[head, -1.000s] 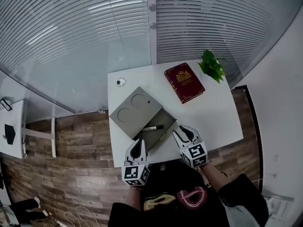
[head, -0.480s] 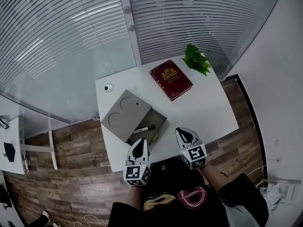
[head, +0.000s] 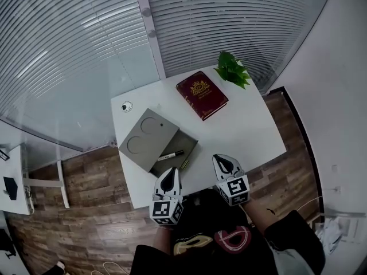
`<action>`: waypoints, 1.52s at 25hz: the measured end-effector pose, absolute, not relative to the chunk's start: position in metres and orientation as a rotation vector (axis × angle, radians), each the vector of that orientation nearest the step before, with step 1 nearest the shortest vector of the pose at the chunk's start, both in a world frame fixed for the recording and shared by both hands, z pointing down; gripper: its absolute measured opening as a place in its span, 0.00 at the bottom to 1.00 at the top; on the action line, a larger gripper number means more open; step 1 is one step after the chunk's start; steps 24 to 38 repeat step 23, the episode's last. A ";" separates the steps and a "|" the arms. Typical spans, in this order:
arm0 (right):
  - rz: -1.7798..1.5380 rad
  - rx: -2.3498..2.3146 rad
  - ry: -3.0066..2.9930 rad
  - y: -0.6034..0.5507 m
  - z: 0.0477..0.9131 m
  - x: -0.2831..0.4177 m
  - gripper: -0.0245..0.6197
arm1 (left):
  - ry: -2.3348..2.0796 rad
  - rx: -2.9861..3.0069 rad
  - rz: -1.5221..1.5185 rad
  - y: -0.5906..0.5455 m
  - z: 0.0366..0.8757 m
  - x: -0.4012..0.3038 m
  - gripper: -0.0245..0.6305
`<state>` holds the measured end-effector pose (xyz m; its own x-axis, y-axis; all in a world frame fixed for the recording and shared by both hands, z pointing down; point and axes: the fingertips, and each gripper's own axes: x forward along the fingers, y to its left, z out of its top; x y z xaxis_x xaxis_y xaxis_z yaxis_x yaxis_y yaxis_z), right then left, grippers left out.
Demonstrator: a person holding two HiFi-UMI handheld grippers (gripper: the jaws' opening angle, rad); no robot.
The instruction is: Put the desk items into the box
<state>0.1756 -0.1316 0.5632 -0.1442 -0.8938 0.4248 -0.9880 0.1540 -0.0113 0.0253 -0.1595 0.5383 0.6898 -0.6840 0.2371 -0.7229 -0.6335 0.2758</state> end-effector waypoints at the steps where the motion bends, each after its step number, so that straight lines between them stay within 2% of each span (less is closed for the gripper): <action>1: 0.415 1.806 -2.117 -0.131 0.564 0.176 0.05 | -1.104 2.551 0.156 -0.159 0.538 0.025 0.07; 38: 0.353 1.768 -2.133 -0.127 0.564 0.171 0.05 | -1.149 2.542 0.155 -0.148 0.541 0.018 0.07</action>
